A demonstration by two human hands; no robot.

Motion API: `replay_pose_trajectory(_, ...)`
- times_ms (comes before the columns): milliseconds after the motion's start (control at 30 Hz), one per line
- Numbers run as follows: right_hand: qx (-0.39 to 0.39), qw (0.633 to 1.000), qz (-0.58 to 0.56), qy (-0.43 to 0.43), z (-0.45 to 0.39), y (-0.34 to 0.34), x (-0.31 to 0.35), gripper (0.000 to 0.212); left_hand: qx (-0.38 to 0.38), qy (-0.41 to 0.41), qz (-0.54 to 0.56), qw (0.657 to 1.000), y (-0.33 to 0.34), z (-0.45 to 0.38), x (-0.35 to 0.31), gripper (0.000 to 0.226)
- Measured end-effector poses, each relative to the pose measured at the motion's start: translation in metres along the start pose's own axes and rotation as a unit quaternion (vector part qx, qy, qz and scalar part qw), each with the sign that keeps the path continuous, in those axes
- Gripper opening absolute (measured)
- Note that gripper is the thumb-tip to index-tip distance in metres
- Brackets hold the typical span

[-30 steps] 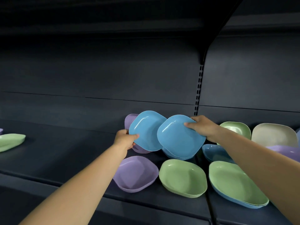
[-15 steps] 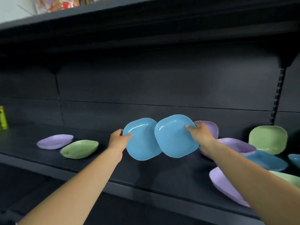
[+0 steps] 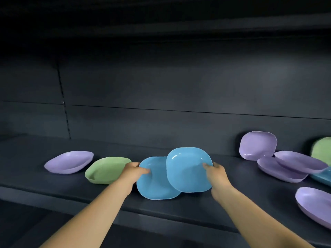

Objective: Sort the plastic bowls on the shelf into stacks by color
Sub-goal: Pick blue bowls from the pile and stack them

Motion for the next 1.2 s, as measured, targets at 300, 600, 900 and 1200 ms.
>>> replay_pose_trajectory(300,-0.04,0.998,-0.051,0.012,-0.009,0.015,-0.024,0.015,0.05,0.059,-0.079,0.994,0.01,-0.038,-0.004,0.008)
replay_pose_trajectory(600,-0.062,0.997,-0.033,-0.013,0.005,0.03,-0.02,0.016,0.06,0.096,0.009,0.994,0.009,-0.038,-0.001,0.015)
replay_pose_trajectory(900,-0.077,0.997,-0.02,-0.013,0.022,0.056,-0.019,0.016,0.088,0.088,0.065,0.99,0.008,-0.038,0.001,0.023)
replay_pose_trajectory(1200,-0.015,0.999,-0.034,-0.032,0.03,0.073,-0.012,0.037,0.09,0.065,0.058,0.992,0.009,-0.036,-0.001,0.03)
Point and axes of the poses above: each hand's wrist, its own z-axis away from the middle knuckle, its own y-axis out of the palm, x = y × z, the point moved 2 cm from there along -z, towards the middle knuckle, and after that the axes turned 12 degrees about -y, right-handed, at the moved point
